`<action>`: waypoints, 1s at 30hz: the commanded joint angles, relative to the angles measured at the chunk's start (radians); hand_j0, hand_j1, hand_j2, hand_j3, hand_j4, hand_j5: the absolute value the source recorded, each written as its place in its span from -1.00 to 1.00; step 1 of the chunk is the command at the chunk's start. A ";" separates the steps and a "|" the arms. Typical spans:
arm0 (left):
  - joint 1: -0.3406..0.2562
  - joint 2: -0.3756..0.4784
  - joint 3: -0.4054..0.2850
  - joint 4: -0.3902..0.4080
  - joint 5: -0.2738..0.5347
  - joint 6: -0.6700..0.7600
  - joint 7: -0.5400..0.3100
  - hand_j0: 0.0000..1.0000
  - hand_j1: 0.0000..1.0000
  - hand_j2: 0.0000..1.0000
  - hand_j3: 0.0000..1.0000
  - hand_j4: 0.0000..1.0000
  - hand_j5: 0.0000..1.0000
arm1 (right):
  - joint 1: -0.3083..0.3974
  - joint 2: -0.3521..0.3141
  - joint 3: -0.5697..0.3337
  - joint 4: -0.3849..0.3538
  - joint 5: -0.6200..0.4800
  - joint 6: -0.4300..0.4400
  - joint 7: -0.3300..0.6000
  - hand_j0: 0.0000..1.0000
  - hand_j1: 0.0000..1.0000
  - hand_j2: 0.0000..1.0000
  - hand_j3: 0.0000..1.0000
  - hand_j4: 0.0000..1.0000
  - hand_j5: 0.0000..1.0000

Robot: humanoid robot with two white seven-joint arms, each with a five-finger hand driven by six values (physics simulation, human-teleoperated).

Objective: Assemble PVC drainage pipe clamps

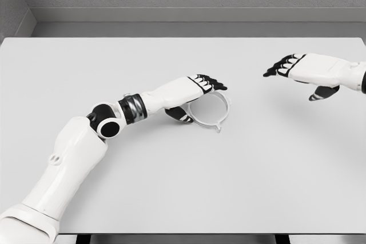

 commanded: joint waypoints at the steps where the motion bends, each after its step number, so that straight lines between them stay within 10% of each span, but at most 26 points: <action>1: -0.002 -0.001 0.002 0.000 0.008 0.002 0.000 1.00 1.00 1.00 1.00 1.00 1.00 | 0.000 -0.001 0.000 -0.001 -0.004 0.002 0.000 1.00 1.00 1.00 1.00 1.00 1.00; 14: 0.034 0.036 0.046 -0.093 0.024 0.002 0.002 1.00 1.00 1.00 1.00 1.00 1.00 | 0.002 -0.001 0.000 -0.001 -0.004 0.002 0.000 1.00 1.00 1.00 1.00 1.00 1.00; 19: 0.110 0.465 0.062 -0.419 0.481 0.002 0.003 1.00 1.00 1.00 1.00 1.00 1.00 | 0.002 -0.001 0.000 0.000 -0.004 0.002 0.000 1.00 1.00 1.00 1.00 1.00 1.00; 22: 0.219 0.642 0.198 -0.508 0.630 0.002 0.003 1.00 1.00 1.00 1.00 1.00 1.00 | 0.002 -0.001 0.000 0.000 -0.004 0.002 0.000 1.00 1.00 1.00 1.00 1.00 1.00; 30: 0.247 0.720 0.229 -0.324 0.583 0.002 0.000 1.00 1.00 1.00 1.00 1.00 1.00 | 0.000 0.000 0.000 0.000 -0.004 0.002 0.000 1.00 1.00 1.00 1.00 1.00 1.00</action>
